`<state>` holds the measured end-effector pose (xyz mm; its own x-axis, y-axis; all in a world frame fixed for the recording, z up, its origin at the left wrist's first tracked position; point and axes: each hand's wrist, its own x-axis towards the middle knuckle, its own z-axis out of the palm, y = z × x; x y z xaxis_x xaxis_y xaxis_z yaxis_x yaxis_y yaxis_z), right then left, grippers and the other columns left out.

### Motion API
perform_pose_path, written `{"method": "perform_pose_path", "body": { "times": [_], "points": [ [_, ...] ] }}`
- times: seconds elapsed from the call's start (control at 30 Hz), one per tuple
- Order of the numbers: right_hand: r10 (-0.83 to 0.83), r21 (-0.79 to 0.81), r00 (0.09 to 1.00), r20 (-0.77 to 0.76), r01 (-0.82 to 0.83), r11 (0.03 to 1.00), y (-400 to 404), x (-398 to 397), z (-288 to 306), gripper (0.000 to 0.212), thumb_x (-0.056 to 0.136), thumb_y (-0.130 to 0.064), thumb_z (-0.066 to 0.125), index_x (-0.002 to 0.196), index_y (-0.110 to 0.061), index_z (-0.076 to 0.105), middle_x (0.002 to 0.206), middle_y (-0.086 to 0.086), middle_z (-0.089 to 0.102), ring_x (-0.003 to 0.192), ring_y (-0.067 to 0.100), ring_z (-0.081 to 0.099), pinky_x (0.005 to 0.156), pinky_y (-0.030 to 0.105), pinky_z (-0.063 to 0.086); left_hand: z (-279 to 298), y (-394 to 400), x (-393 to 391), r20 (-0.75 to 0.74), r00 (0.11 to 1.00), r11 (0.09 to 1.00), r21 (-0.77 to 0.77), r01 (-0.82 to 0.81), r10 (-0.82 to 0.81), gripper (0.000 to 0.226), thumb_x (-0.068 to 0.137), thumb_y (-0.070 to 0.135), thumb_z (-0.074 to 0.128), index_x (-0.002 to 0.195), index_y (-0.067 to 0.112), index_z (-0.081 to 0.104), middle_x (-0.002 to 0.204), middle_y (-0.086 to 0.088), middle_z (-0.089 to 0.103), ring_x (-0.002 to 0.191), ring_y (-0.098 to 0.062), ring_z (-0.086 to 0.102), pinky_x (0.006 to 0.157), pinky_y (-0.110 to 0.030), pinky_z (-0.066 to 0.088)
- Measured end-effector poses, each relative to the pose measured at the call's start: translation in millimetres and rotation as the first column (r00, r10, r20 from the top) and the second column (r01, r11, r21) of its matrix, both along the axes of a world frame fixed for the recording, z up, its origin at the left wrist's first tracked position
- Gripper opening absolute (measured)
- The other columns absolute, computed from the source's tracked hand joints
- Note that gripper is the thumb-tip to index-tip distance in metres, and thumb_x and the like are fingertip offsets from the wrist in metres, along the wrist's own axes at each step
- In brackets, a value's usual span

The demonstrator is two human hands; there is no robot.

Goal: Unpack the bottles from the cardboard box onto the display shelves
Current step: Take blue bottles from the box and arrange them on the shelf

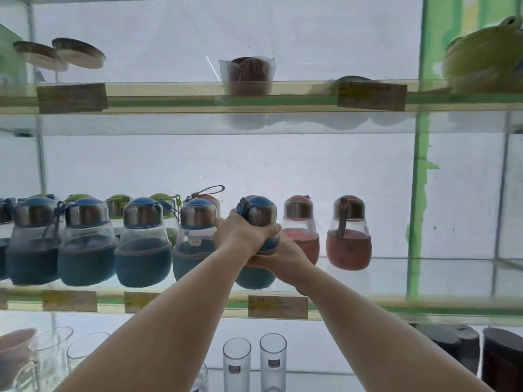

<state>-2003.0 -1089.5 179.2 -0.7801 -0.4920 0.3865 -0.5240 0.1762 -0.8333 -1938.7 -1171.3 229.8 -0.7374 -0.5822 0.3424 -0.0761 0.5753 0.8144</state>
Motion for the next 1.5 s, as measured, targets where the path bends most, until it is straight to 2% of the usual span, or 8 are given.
{"method": "perform_pose_path", "body": {
  "times": [0.23,0.33,0.47,0.67,0.8,0.97,1.17,1.5],
  "points": [
    [-0.017,-0.006,1.000,0.016,0.017,1.000,-2.4,1.3,1.3,0.058,0.064,-0.036,0.084,0.114,-0.014,0.063,0.105,0.003,0.070,0.099,0.017,0.065,0.089,0.032,0.051,6.6,-5.6,-5.5,0.077,0.997,0.993,-0.115,-0.022,0.031,0.072,0.068,0.059,0.073,0.119,0.014,0.050,0.113,-0.007,0.057,0.101,-0.026,0.056,0.085,-0.034,0.044],
    [-0.024,0.012,1.000,0.001,0.024,1.000,-4.4,4.6,-1.1,0.059,0.067,-0.036,0.083,0.117,-0.014,0.061,0.107,0.002,0.069,0.102,0.017,0.064,0.090,0.030,0.050,4.6,-5.1,-0.7,0.082,0.994,0.986,-0.155,-0.053,0.067,0.080,0.069,0.058,0.073,0.126,0.012,0.041,0.117,-0.009,0.056,0.107,-0.028,0.057,0.087,-0.035,0.045],
    [-0.046,0.041,0.999,0.005,0.046,0.998,-7.1,5.1,-1.6,0.062,0.063,-0.040,0.083,0.115,-0.014,0.062,0.106,0.001,0.068,0.096,0.014,0.063,0.074,0.020,0.048,4.1,-3.3,9.8,0.044,0.996,0.982,-0.181,-0.062,0.071,0.083,0.072,0.052,0.074,0.130,0.010,0.033,0.120,-0.009,0.055,0.113,-0.031,0.055,0.089,-0.036,0.044],
    [-0.087,0.087,0.996,0.022,0.085,0.993,-13.4,3.5,-4.0,0.071,0.061,-0.043,0.084,0.119,-0.012,0.057,0.110,0.001,0.064,0.100,0.016,0.062,0.082,0.027,0.052,4.3,-1.3,13.9,0.025,0.991,0.945,-0.304,-0.119,0.133,0.080,0.075,0.052,0.071,0.130,0.010,0.031,0.127,-0.011,0.049,0.124,-0.029,0.039,0.091,-0.040,0.042],
    [-0.045,0.211,0.996,0.075,0.029,0.977,-7.7,-3.1,1.0,0.103,0.036,-0.049,0.086,0.126,-0.017,0.049,0.112,0.000,0.065,0.105,0.019,0.063,0.092,0.035,0.053,2.6,-2.5,13.0,0.006,0.993,0.942,-0.318,-0.109,0.117,0.080,0.074,0.051,0.072,0.129,0.010,0.031,0.126,-0.012,0.049,0.123,-0.030,0.041,0.092,-0.040,0.043],
    [-0.074,0.241,0.997,0.039,0.062,0.968,-8.1,-2.0,-0.6,0.103,0.034,-0.049,0.083,0.126,-0.017,0.050,0.111,0.000,0.065,0.102,0.020,0.063,0.089,0.037,0.055,6.3,-4.6,10.6,0.027,0.994,0.946,-0.311,-0.089,0.102,0.085,0.075,0.048,0.072,0.133,0.006,0.027,0.126,-0.013,0.049,0.123,-0.031,0.042,0.091,-0.040,0.044],
    [-0.096,0.239,0.995,0.021,0.088,0.967,-8.2,0.5,-3.0,0.084,0.056,-0.037,0.087,0.128,-0.016,0.050,0.112,0.000,0.064,0.104,0.019,0.063,0.092,0.036,0.053,4.0,-3.1,6.6,-0.003,0.994,0.953,-0.282,-0.110,0.113,0.093,0.074,0.044,0.075,0.139,0.005,0.021,0.132,-0.015,0.045,0.127,-0.033,0.040,0.094,-0.043,0.043],
    [-0.124,0.235,0.992,0.003,0.120,0.965,-3.5,12.1,-2.8,0.092,0.060,-0.038,0.086,0.135,-0.016,0.039,0.121,-0.001,0.060,0.110,0.016,0.059,0.094,0.030,0.050,-6.0,0.5,7.5,-0.117,0.989,0.962,-0.242,-0.122,0.096,0.100,0.076,0.037,0.076,0.146,0.010,0.010,0.144,-0.015,0.031,0.134,-0.033,0.029,0.103,-0.045,0.038]
  ]
}}
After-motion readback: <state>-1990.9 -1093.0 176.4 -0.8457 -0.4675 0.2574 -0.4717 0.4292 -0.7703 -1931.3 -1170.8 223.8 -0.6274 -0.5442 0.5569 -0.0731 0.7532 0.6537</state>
